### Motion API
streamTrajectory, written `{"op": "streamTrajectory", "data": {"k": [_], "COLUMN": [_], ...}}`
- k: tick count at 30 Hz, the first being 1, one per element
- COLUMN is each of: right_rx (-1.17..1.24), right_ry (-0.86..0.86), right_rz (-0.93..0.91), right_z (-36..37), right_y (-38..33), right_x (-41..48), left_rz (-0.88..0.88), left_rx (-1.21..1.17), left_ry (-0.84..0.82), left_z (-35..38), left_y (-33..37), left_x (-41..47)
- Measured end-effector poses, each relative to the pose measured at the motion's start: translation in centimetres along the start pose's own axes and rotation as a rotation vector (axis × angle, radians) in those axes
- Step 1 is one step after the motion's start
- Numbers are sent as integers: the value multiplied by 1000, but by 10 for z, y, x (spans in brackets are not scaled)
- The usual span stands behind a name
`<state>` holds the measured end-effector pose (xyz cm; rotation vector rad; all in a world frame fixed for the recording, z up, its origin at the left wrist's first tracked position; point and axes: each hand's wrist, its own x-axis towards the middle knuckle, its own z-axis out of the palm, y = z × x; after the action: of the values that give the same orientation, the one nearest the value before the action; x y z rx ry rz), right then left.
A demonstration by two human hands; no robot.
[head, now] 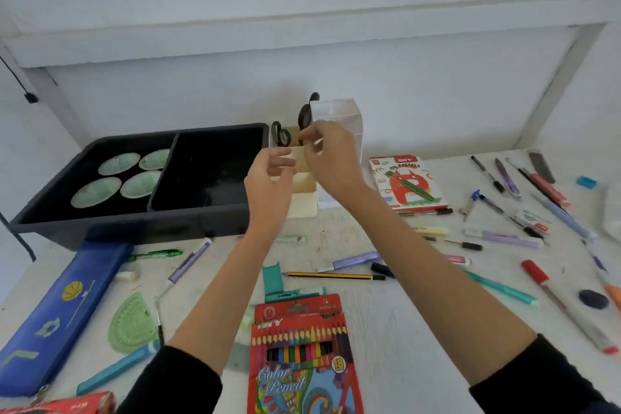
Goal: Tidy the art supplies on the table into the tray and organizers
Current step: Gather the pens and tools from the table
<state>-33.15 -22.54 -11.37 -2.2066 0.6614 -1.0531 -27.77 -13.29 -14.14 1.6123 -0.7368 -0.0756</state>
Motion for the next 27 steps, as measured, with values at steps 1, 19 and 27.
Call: {"op": "streamTrajectory", "data": {"k": [1, 19, 27], "right_rx": [22, -708, -347], "right_ry": [18, -415, -50], "right_rz": [37, 349, 574], "right_z": [-5, -95, -148], "right_y": [3, 109, 113], "right_x": [-14, -190, -198], "left_rz": [-19, -49, -128], "left_rx": [-20, -9, -135], "left_ry": [-15, -484, -276], "left_z": [4, 98, 129], "left_y": [1, -4, 25], "left_x": [-9, -129, -134]}}
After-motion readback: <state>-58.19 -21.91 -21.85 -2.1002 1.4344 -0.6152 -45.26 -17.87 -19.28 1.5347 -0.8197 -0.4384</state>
